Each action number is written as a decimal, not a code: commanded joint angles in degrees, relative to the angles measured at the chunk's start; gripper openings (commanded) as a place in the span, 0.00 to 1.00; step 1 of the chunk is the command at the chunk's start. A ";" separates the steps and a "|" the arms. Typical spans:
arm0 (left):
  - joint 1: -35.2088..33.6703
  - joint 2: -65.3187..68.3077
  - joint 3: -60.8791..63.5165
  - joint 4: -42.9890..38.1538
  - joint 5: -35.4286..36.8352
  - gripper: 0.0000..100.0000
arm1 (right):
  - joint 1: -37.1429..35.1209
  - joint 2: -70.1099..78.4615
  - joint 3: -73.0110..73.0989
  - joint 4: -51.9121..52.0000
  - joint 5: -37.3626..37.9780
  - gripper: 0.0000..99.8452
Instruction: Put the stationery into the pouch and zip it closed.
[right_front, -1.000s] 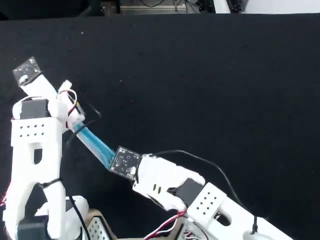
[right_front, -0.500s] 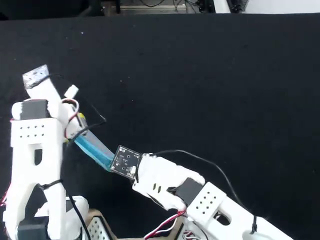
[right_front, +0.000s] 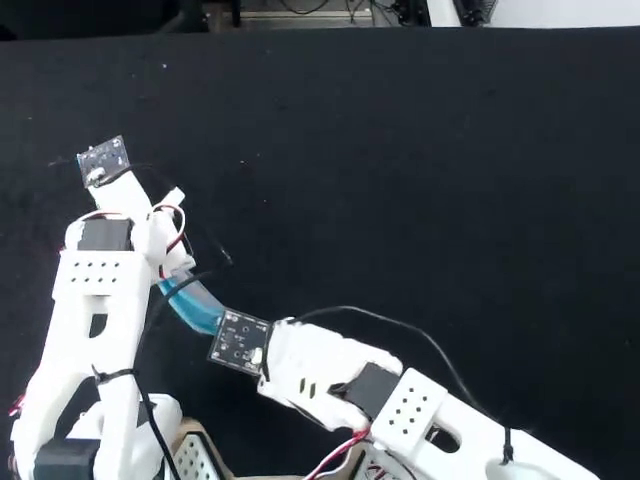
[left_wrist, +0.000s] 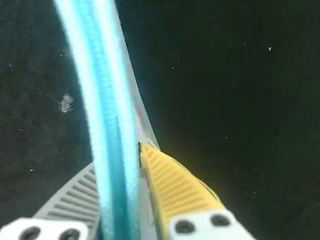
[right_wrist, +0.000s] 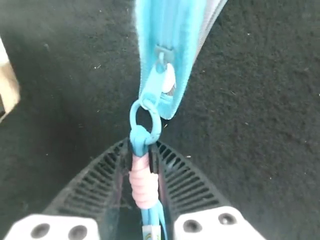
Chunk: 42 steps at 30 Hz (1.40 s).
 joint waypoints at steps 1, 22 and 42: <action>-0.40 0.35 -1.89 -1.76 2.55 0.03 | -0.35 -0.13 -2.86 -1.93 -0.35 0.02; 0.04 0.44 -2.24 -1.76 2.55 0.03 | -5.45 0.40 -1.19 -11.08 -6.86 0.12; -0.04 0.26 -3.91 -1.23 2.55 0.03 | -5.27 15.52 -3.47 -19.08 -6.86 0.12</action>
